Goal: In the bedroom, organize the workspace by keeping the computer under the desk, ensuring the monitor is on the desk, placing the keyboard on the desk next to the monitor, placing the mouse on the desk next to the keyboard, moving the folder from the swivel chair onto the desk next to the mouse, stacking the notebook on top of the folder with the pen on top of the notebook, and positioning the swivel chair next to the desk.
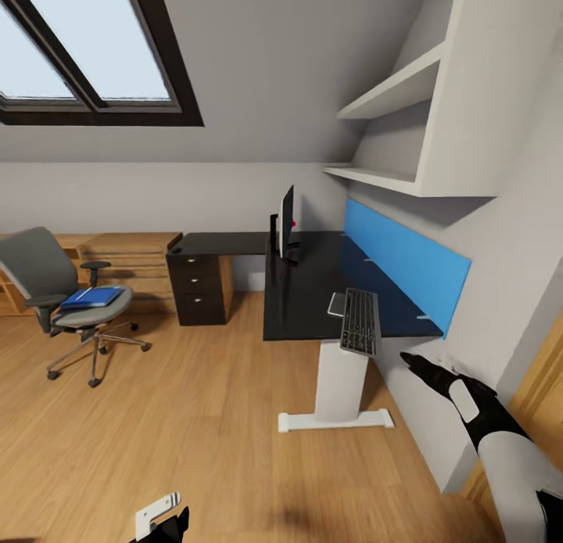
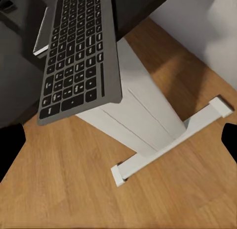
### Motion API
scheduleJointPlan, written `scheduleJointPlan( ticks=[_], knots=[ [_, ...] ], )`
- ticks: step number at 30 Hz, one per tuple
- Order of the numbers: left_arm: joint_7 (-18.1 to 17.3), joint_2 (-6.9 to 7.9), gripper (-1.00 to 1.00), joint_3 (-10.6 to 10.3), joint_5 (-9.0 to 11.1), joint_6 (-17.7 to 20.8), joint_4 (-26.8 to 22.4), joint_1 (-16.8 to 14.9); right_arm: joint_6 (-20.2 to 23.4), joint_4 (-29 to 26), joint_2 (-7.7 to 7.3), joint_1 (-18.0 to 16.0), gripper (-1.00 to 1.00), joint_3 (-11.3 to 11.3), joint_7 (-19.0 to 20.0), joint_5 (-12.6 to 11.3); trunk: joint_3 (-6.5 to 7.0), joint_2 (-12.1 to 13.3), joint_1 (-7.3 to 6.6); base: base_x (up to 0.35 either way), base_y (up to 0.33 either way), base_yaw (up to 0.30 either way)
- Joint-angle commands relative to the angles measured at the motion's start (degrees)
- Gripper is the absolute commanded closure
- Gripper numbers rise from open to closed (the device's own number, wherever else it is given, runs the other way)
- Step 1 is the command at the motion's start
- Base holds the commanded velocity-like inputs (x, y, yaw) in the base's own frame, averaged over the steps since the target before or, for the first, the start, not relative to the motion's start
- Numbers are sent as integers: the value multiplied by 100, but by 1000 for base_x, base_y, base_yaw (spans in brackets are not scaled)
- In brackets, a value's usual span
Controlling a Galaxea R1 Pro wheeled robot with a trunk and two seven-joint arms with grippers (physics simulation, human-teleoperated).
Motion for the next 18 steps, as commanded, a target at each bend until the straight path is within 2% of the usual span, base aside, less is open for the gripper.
scheduleJointPlan(
  ticks=[1,5,6,9,10,15,18],
  knots=[
    [8,-3,-100,3,61,-7,-4,-2,38,5,-1,-5,-100,-37,47,-60,-6,-4,0,0,0,-75],
    [8,-3,-100,3,63,-7,-4,-2,49,40,-81,-1,-100,-54,124,-418,-1,-4,0,0,0,-106],
    [8,-3,-100,3,62,-7,-4,-2,69,47,-127,1,-100,-54,141,-622,1,-4,0,0,0,-115],
    [6,-3,-100,3,59,-7,-4,-2,152,54,-184,7,-100,-57,169,-947,6,-4,0,0,0,-79],
    [7,-3,-100,3,58,-7,-4,-2,239,57,-215,14,-100,-57,189,-1155,6,-4,0,0,0,-40],
    [7,-7,-100,-2,56,-7,-4,-2,471,60,-319,34,-100,-56,240,-1616,8,-4,0,0,0,-21],
    [7,-20,-100,-4,57,-7,-4,-2,531,61,-346,44,-100,-55,264,-1735,9,-4,0,0,0,-7]
  ],
)
